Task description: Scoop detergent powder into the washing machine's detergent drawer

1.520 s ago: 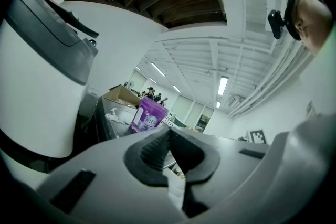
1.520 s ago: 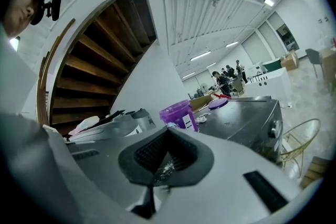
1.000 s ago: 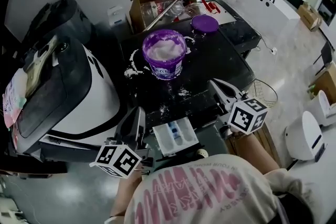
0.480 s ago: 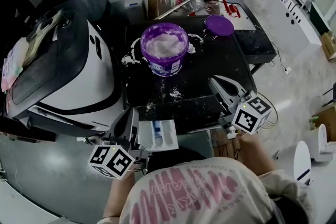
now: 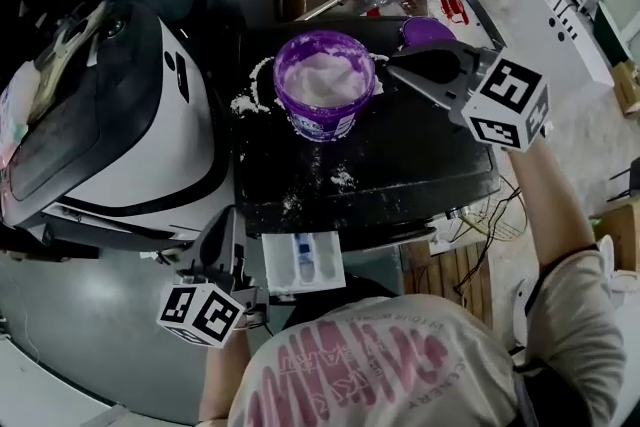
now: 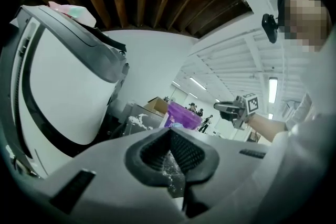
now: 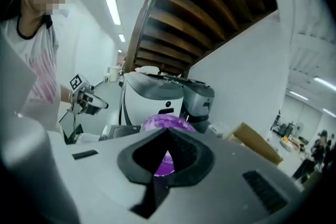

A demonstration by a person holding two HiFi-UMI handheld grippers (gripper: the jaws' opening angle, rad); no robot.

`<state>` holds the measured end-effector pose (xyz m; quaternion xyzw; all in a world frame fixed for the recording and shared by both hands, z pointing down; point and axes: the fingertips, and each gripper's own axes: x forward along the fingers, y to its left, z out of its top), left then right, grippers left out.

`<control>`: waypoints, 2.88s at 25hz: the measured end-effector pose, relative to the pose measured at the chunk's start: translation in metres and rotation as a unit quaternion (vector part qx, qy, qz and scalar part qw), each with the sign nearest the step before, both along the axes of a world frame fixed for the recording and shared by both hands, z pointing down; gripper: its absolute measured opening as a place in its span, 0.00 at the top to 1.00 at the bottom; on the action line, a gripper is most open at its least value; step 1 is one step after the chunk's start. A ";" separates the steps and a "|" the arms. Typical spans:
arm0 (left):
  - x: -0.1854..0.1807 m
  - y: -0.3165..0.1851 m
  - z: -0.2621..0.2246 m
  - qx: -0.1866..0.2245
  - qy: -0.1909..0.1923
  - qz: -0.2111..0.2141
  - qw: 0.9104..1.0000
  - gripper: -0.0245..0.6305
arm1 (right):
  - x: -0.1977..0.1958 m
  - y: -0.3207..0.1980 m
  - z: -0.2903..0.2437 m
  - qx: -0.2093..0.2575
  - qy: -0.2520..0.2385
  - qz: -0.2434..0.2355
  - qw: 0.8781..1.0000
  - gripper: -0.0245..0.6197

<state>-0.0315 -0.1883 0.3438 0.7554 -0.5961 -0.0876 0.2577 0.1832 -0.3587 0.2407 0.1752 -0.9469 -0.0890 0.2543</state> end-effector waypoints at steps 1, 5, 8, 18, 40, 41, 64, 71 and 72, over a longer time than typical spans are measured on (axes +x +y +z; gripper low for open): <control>-0.004 -0.002 0.003 -0.002 0.003 -0.003 1.000 0.96 | -0.007 -0.007 0.005 -0.001 0.029 -0.013 0.999 0.96; -0.022 -0.006 0.014 -0.007 0.008 -0.015 1.000 0.96 | -0.033 -0.031 0.029 0.007 0.150 -0.062 0.987 0.92; -0.034 -0.003 0.023 -0.016 0.017 -0.030 0.999 0.96 | -0.047 -0.043 0.053 0.012 0.250 -0.102 0.963 0.85; -0.068 0.015 0.049 -0.040 0.033 -0.066 0.996 0.96 | -0.053 -0.074 0.118 0.038 0.519 -0.176 0.835 0.80; -0.089 0.024 0.070 -0.050 0.050 -0.092 0.993 0.96 | -0.054 -0.074 0.151 0.001 0.643 -0.241 0.727 0.86; -0.089 0.025 0.070 -0.050 0.050 -0.092 0.993 0.96 | -0.053 -0.074 0.151 0.001 0.642 -0.242 0.727 0.86; -0.078 0.025 0.058 -0.042 0.042 -0.091 0.994 0.96 | -0.047 -0.083 0.122 0.043 0.590 -0.157 0.791 0.90; -0.074 0.025 0.056 -0.039 0.042 -0.089 0.994 0.96 | -0.053 -0.104 0.108 0.149 0.638 -0.043 0.754 0.90; -0.074 0.025 0.056 -0.039 0.042 -0.090 0.994 0.96 | -0.056 -0.105 0.107 0.165 0.639 -0.027 0.751 0.90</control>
